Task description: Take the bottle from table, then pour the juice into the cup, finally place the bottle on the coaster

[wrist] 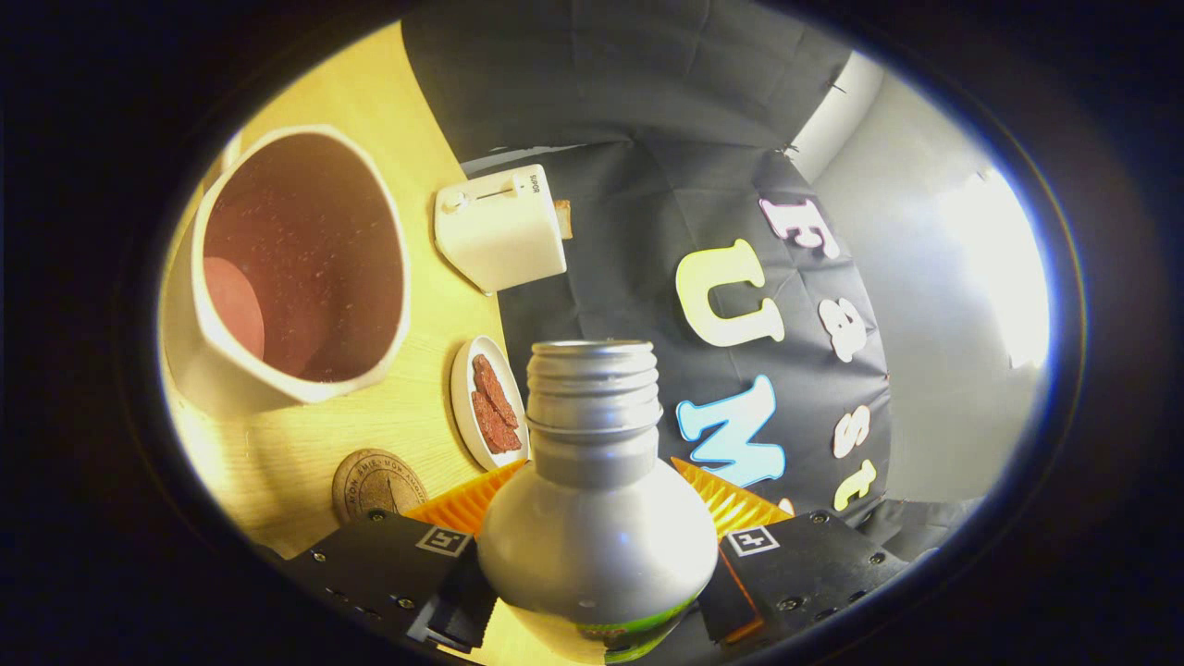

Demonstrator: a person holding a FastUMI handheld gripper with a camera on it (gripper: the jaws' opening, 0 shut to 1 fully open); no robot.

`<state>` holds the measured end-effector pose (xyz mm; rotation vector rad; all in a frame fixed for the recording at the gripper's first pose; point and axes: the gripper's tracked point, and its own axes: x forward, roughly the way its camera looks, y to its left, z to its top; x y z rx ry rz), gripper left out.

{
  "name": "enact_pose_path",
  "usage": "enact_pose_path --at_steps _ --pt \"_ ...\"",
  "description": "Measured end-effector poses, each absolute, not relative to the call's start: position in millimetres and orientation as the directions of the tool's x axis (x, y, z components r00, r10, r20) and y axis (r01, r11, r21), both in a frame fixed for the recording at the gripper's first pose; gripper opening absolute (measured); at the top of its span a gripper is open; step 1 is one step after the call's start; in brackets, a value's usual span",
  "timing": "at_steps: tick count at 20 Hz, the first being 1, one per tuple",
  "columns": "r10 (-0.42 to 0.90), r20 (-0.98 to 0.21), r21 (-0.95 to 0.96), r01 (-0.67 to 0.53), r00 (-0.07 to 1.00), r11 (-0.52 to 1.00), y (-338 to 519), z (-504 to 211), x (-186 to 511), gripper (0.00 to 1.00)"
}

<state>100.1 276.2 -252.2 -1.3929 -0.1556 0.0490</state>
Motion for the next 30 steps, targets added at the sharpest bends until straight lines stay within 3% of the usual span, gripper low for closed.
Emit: enact_pose_path --at_steps 30 --pt "0.254 0.138 -0.969 0.184 0.957 -0.167 300 -210 86 0.84"
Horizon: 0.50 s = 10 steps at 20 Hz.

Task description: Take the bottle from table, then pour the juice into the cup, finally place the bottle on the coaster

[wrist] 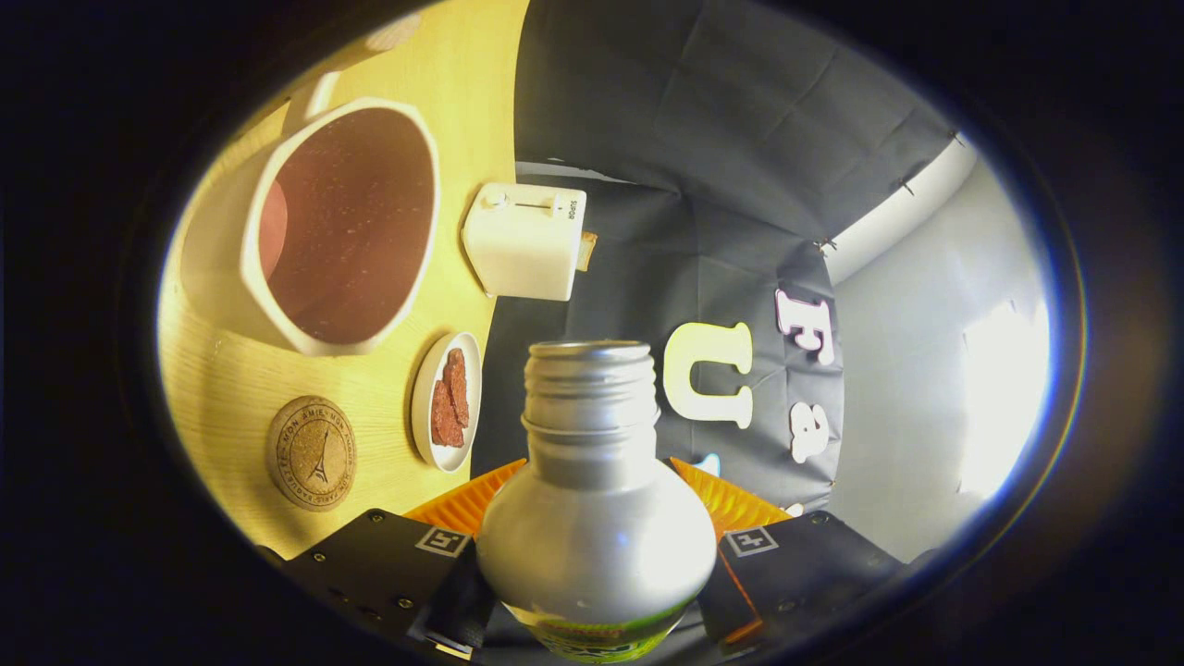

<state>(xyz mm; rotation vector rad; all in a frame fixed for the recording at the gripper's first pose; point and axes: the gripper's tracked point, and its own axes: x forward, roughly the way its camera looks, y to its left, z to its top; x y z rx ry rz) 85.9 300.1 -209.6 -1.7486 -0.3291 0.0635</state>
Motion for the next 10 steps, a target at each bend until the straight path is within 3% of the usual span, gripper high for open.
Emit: enact_pose_path --at_steps 10 --pt "0.272 0.118 -0.954 0.184 0.955 -0.235 299.7 -212.4 87.3 0.84"
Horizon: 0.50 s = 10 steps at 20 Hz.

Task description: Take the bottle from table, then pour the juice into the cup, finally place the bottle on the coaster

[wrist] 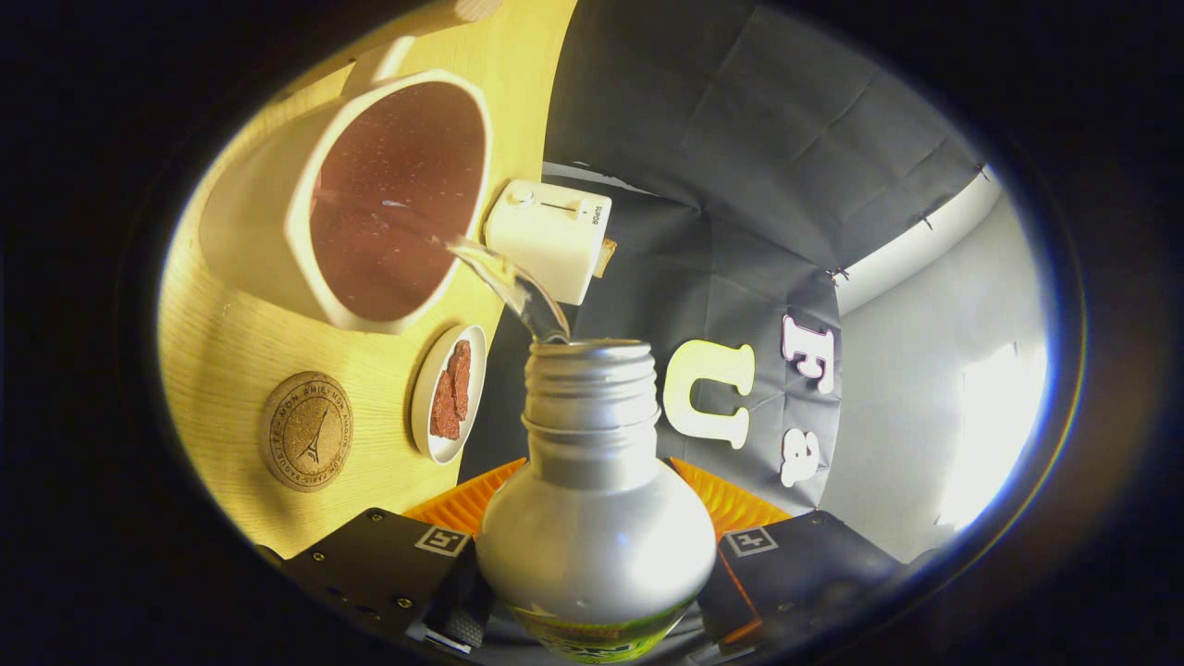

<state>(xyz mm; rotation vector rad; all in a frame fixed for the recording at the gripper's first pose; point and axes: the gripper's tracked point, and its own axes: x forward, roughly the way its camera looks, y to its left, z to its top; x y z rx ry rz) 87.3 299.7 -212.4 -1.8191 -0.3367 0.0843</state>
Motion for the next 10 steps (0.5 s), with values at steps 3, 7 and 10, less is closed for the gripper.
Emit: enact_pose_path --at_steps 3,7,10 --pt "0.273 0.117 -0.951 0.187 0.955 -0.246 295.7 -210.2 88.7 0.84" --pt "0.272 0.116 -0.946 0.19 0.955 -0.263 297.8 -208.3 90.6 0.84" --pt "0.272 0.117 -0.941 0.194 0.955 -0.278 296.7 -205.2 91.0 0.84"
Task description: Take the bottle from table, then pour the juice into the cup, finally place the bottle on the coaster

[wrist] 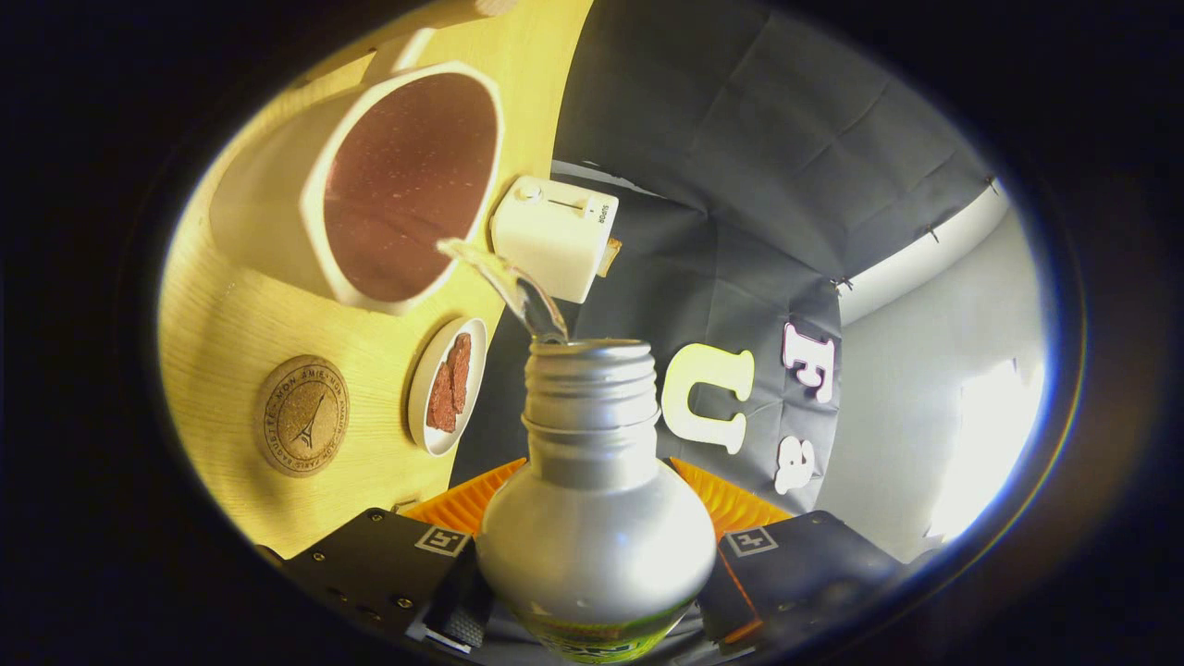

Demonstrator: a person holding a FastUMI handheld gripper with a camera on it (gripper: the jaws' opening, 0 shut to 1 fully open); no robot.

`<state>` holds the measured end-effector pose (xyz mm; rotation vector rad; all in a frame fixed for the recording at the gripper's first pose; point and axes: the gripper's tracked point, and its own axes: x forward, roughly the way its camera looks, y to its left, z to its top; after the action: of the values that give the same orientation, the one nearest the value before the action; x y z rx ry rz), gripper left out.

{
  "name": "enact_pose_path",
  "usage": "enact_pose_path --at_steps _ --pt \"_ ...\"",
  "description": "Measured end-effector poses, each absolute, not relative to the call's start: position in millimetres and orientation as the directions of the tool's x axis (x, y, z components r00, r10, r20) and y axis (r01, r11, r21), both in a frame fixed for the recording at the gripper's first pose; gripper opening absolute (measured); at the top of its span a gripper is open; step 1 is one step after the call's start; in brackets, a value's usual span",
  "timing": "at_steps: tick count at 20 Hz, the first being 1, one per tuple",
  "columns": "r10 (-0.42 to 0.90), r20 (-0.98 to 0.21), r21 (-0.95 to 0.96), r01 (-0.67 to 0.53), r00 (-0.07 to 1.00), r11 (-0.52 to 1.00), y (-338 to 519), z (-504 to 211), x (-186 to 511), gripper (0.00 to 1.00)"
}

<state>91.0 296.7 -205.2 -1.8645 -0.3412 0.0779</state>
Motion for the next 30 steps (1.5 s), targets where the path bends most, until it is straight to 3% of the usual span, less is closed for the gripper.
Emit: enact_pose_path --at_steps 30 --pt "0.29 0.098 -0.875 0.221 0.952 -0.431 296 -207 92 0.84"
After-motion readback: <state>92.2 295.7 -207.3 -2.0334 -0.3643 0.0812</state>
